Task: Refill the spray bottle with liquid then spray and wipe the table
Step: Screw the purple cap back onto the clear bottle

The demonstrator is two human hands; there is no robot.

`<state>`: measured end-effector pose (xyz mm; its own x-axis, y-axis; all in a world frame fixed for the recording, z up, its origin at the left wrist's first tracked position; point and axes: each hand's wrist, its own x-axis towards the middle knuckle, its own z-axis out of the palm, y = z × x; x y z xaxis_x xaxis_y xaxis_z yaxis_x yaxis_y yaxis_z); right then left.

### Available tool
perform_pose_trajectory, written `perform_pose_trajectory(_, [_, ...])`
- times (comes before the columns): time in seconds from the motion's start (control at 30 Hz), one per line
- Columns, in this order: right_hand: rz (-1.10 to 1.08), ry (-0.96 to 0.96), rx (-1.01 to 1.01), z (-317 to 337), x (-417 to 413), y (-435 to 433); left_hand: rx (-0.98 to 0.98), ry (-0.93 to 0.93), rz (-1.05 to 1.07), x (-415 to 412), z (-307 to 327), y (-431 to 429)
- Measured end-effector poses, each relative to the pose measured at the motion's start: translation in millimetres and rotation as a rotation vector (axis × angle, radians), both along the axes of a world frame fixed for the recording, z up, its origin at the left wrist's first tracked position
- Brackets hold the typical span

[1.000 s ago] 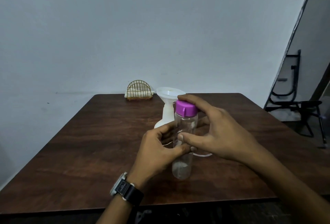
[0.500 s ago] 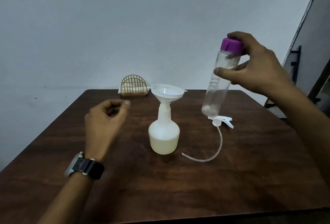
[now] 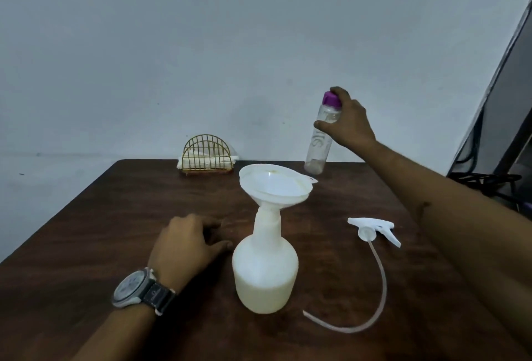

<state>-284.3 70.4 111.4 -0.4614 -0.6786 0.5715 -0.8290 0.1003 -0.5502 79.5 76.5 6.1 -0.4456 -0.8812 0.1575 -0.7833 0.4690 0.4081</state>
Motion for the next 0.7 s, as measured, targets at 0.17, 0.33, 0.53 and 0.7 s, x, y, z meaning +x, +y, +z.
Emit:
perform_pose_trajectory(0.17, [-0.033, 0.019, 0.041, -12, -14, -43, -0.045, -0.074, 0.003, -3, -5, -9])
perform_pose_trajectory(0.33, [-0.042, 0.025, 0.107, -20, -24, -64, -0.089, -0.112, -0.013, -7, -9, -13])
perform_pose_trajectory(0.53, [-0.054, 0.016, 0.116, -25, -26, -71, -0.094, -0.121, -0.015, -7, -12, -15])
perform_pose_trajectory(0.7, [-0.068, -0.010, 0.085, -27, -23, -66, -0.090, -0.112, -0.010, -6, -11, -13])
